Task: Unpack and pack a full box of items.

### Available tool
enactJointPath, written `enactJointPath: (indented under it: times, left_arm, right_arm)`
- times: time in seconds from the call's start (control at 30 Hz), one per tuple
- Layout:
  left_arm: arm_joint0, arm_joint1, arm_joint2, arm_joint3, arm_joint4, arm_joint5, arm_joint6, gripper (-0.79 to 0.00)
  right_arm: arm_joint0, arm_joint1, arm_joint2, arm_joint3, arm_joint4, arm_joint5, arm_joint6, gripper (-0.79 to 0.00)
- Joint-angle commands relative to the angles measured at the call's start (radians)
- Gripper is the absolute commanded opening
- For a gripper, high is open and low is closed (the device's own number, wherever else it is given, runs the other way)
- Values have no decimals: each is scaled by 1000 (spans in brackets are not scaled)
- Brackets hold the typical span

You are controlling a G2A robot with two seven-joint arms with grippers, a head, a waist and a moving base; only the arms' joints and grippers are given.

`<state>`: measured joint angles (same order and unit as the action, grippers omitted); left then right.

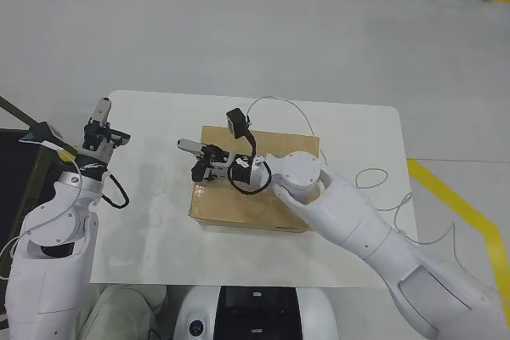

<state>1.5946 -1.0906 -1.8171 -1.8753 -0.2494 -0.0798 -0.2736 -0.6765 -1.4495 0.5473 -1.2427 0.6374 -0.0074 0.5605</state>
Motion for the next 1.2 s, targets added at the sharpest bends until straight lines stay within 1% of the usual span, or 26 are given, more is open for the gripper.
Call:
enactJointPath:
  times: [0.0,0.13,0.3,0.53,0.87,1.0,1.17]
  left_arm:
    - [0,0,0,0,0,0,0,0]
    - [0,0,0,0,0,0,0,0]
    - [0,0,0,0,0,0,0,0]
    - [0,0,0,0,0,0,0,0]
    - [0,0,0,0,0,0,0,0]
    - [0,0,0,0,0,0,0,0]
    - [0,0,0,0,0,0,0,0]
  right_arm:
    - [7,-11,-5,11,-10,14,-14,0]
    - [17,-26,-10,21,-30,41,-31,0]
    - [23,-41,-9,30,-56,103,-48,0]
    - [0,-38,23,3,-92,147,-42,0]
    - [-84,3,113,-126,-189,298,-48,0]
    - [-129,29,153,-210,-269,412,-61,0]
    - [-190,60,211,-315,-341,513,-51,0]
